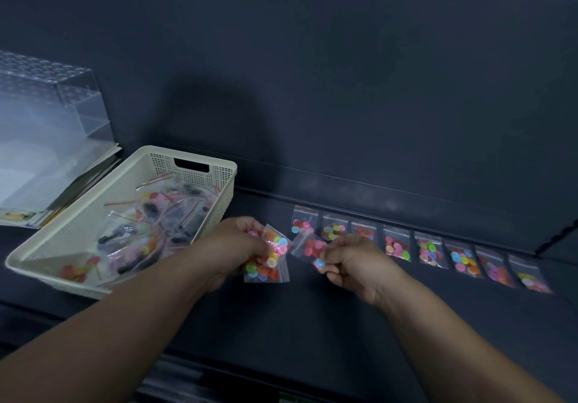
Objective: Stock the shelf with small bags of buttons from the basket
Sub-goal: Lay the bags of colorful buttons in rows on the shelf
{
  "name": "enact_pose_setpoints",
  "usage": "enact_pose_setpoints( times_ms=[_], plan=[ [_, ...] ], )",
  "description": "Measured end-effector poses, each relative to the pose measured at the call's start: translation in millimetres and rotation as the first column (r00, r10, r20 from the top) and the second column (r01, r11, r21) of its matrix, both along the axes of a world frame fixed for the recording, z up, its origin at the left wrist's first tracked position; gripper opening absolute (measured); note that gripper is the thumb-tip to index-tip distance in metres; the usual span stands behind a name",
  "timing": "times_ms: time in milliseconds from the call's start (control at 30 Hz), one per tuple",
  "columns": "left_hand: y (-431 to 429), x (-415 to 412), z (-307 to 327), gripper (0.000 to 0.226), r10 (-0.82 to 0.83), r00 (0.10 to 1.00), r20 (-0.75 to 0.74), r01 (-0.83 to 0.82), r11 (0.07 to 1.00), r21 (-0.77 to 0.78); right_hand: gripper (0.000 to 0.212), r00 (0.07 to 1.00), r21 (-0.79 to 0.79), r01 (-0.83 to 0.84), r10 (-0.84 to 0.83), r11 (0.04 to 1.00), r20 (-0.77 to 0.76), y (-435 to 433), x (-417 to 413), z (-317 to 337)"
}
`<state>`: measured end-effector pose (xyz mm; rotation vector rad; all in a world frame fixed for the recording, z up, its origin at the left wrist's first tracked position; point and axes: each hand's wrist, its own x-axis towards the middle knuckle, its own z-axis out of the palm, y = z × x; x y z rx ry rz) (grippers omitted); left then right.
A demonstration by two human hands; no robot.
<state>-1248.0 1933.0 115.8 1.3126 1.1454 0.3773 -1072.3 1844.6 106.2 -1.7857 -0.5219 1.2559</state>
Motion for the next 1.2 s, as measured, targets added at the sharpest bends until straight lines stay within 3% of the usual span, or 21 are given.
enact_pose_setpoints(
  times_ms=[100,167,200,233,267,300,400,500,767,967,1200],
  plan=[
    [-1.5,-1.0,-0.6,0.015,0.015,1.0,0.012,-0.015,1.0,-0.022,0.006,0.999,-0.091,-0.021,0.019,0.996,-0.03,-7.1,-5.1,-1.7],
    [-2.9,-1.3,-1.2,0.015,0.017,1.0,0.018,-0.017,1.0,-0.027,0.012,0.95,-0.198,-0.166,0.21,0.966,0.232,-13.9,-5.1,-1.3],
    [-3.8,-1.2,-1.5,0.015,0.017,1.0,0.018,-0.016,1.0,-0.026,0.016,0.829,-0.266,-0.24,0.34,0.934,0.444,-17.2,-2.5,-2.3],
    [-4.5,-1.1,-1.5,0.015,0.017,1.0,0.018,-0.016,1.0,-0.026,0.016,0.649,-0.313,-0.284,0.422,0.906,0.633,-20.3,0.1,-4.0],
    [-5.3,-1.0,-1.8,0.015,0.017,1.0,0.02,-0.016,1.0,-0.026,0.014,0.487,-0.302,-0.317,0.428,0.899,0.762,-23.3,2.2,-7.6],
    [-6.1,-1.0,-1.8,0.014,0.017,1.0,0.022,-0.016,1.0,-0.027,0.01,0.398,-0.236,-0.368,0.381,0.899,0.835,-26.3,2.8,-9.5],
    [-7.5,-2.1,-1.8,0.014,0.014,1.0,0.016,-0.014,1.0,-0.027,0.02,0.276,-0.069,-0.612,0.295,0.788,0.915,-29.7,3.7,-24.2],
    [-8.9,-3.0,-0.8,0.014,0.019,1.0,0.016,-0.019,1.0,-0.016,0.041,0.139,-0.177,-0.726,0.394,0.665,0.908,-31.6,3.4,-41.4],
    [-9.7,-4.9,-3.4,0.014,0.043,0.999,0.02,-0.043,0.999,-0.011,0.054,0.013,-0.274,-0.704,0.398,0.656,0.917,-28.4,-1.5,-49.2],
    [-8.3,-5.4,-5.3,0.014,0.054,0.998,0.027,-0.053,0.998,-0.02,0.062,-0.059,-0.394,-0.686,0.493,0.611,0.868,-28.4,-4.2,-51.5],
    [-7.4,-1.4,-4.6,0.014,0.052,0.998,0.035,-0.052,0.999,-0.017,0.058,-0.079,-0.409,-0.695,0.503,0.591,0.861,-15.5,-2.5,-45.9]
  ],
)
